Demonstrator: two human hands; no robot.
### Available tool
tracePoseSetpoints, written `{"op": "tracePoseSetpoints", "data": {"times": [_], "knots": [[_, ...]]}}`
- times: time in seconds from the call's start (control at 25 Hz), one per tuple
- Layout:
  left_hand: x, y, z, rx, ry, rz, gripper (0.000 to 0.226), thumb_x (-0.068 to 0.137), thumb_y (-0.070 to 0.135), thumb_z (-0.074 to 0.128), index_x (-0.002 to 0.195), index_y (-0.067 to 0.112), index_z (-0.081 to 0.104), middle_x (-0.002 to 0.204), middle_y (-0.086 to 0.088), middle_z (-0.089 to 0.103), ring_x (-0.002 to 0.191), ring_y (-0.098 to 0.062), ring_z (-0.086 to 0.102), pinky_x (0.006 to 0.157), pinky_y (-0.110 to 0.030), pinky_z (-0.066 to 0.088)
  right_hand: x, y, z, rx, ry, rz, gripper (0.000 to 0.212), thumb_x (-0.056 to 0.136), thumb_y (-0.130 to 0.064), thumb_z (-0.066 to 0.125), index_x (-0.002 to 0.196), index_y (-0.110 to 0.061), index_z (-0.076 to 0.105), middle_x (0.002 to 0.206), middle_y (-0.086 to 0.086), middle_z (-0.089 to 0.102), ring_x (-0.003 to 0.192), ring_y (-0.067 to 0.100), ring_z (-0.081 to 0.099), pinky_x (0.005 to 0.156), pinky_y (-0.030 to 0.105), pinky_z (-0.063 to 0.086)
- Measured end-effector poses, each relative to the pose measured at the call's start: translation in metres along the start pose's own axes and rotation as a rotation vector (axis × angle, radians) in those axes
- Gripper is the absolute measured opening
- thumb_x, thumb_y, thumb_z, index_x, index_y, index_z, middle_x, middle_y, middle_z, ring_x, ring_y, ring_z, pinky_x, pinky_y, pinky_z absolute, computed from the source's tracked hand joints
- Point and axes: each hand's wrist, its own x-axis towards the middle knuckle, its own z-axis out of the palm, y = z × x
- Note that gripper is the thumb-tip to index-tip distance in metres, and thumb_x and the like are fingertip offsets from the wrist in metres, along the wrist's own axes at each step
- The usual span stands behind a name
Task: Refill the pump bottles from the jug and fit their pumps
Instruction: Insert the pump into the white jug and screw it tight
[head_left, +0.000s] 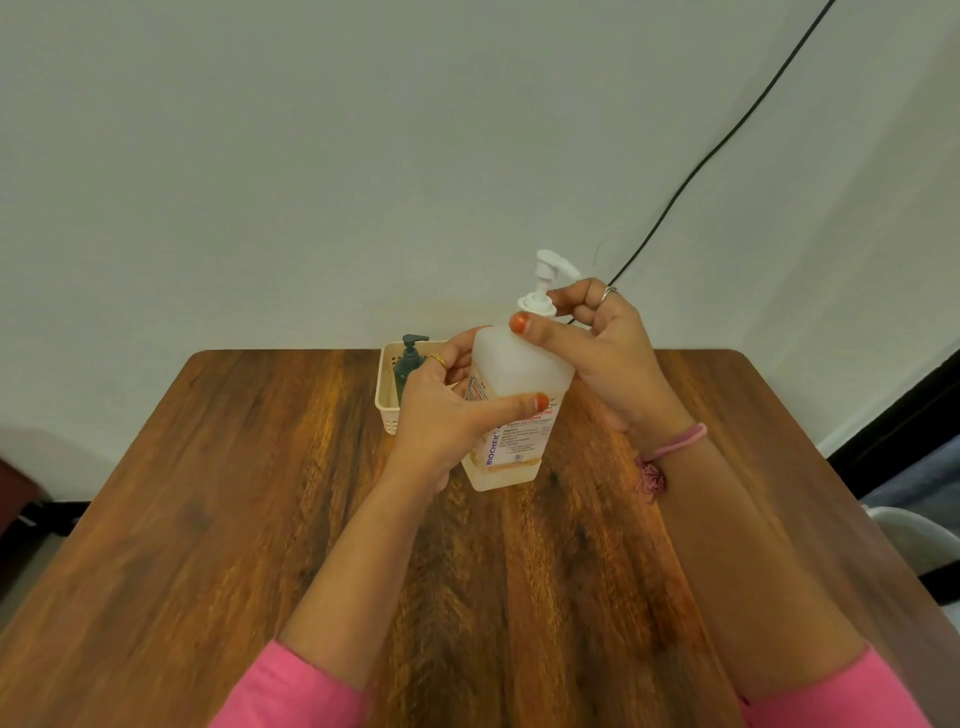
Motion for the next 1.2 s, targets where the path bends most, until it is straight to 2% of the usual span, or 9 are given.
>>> {"op": "tracePoseSetpoints", "data": {"times": [0.12,0.28,0.4,0.56,0.64,0.76,0.92,1.04,1.2], "knots": [[0.002,0.000,0.000,0.006,0.003,0.000,0.080,0.050,0.012,0.095,0.122,0.019,0.061,0.109,0.005,0.069,0.104,-0.012,0.067,0.089,-0.038,0.058,0.002,-0.002,0.000,0.013,-0.019,0.022,0.046,0.067,-0.022,0.080,0.104,-0.011,0.056,0.103,0.007,0.065,0.081,0.011,0.070,0.065,0.027,0.054],[0.002,0.000,-0.001,-0.006,0.004,-0.007,0.082,0.047,0.016,0.095,0.122,0.019,0.061,0.111,0.004,0.068,0.108,-0.014,0.065,0.091,-0.040,0.057,0.003,-0.008,-0.012,-0.020,-0.214,0.002,0.043,0.085,-0.010,0.067,0.126,-0.011,0.055,0.128,0.005,0.059,0.108,0.019,0.064,0.075,0.028,0.055],[0.001,0.000,0.000,-0.009,-0.005,0.002,0.079,0.052,0.010,0.093,0.123,0.018,0.060,0.111,0.004,0.068,0.107,-0.014,0.066,0.090,-0.038,0.057,0.001,-0.009,-0.009,0.009,-0.129,-0.001,0.036,0.081,-0.005,0.071,0.114,0.000,0.058,0.121,0.009,0.064,0.093,0.021,0.071,0.070,0.031,0.057],[-0.001,0.000,0.002,0.009,-0.013,0.011,0.077,0.054,0.007,0.091,0.123,0.019,0.060,0.104,0.010,0.068,0.102,-0.009,0.067,0.084,-0.030,0.058,0.000,-0.003,0.000,-0.015,-0.017,0.019,0.041,0.071,-0.011,0.081,0.100,-0.010,0.052,0.112,0.006,0.064,0.081,0.016,0.072,0.063,0.029,0.056],[-0.002,-0.001,0.002,0.010,-0.021,0.006,0.075,0.054,0.007,0.091,0.121,0.020,0.061,0.101,0.011,0.069,0.101,-0.009,0.068,0.084,-0.029,0.058,0.000,-0.004,-0.005,-0.006,-0.108,0.027,0.046,0.073,-0.017,0.078,0.111,-0.013,0.052,0.122,0.005,0.060,0.090,0.013,0.070,0.069,0.028,0.056],[-0.001,-0.002,0.002,0.001,-0.012,-0.010,0.077,0.052,0.008,0.092,0.121,0.019,0.061,0.107,0.007,0.068,0.107,-0.013,0.066,0.090,-0.037,0.057,0.001,-0.006,-0.014,-0.013,-0.276,0.013,0.042,0.088,-0.008,0.062,0.128,-0.008,0.053,0.128,0.006,0.060,0.102,0.013,0.066,0.078,0.026,0.055],[0.000,-0.004,0.003,-0.029,-0.011,-0.021,0.081,0.051,0.009,0.093,0.124,0.018,0.060,0.114,-0.001,0.067,0.109,-0.017,0.065,0.091,-0.042,0.057,0.000,-0.006,-0.014,-0.008,-0.194,-0.020,0.038,0.083,-0.003,0.068,0.120,-0.001,0.059,0.113,0.010,0.069,0.100,0.021,0.068,0.080,0.031,0.056],[-0.001,-0.006,0.004,-0.032,-0.011,-0.014,0.081,0.049,0.012,0.094,0.122,0.019,0.061,0.115,-0.003,0.069,0.109,-0.019,0.067,0.091,-0.044,0.057,-0.002,-0.005,-0.007,-0.012,-0.084,-0.020,0.031,0.076,-0.003,0.075,0.104,-0.007,0.062,0.099,0.005,0.069,0.087,0.019,0.071,0.070,0.030,0.057],[0.001,-0.008,0.006,-0.019,0.006,-0.004,0.078,0.052,0.009,0.093,0.122,0.019,0.060,0.111,0.001,0.069,0.107,-0.015,0.067,0.090,-0.041,0.057,-0.005,-0.001,0.001,0.020,0.037,0.001,0.035,0.070,-0.005,0.081,0.092,-0.012,0.055,0.098,0.016,0.068,0.079,0.020,0.072,0.066,0.033,0.058]]}}
